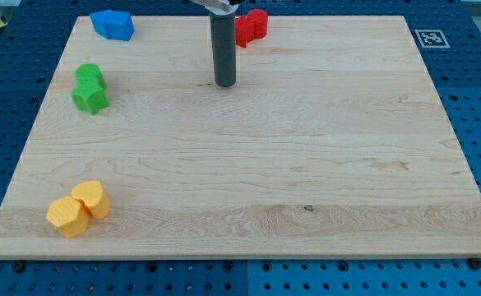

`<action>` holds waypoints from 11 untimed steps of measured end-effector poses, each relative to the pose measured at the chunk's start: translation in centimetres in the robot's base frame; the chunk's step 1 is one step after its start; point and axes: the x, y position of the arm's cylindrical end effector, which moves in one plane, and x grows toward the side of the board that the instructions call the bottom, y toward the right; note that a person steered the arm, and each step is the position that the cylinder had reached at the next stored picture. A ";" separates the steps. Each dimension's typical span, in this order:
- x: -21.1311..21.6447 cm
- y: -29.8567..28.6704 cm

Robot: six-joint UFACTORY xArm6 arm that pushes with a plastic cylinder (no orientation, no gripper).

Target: Move your arm to the top center of the board

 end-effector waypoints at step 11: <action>-15.5 -2.7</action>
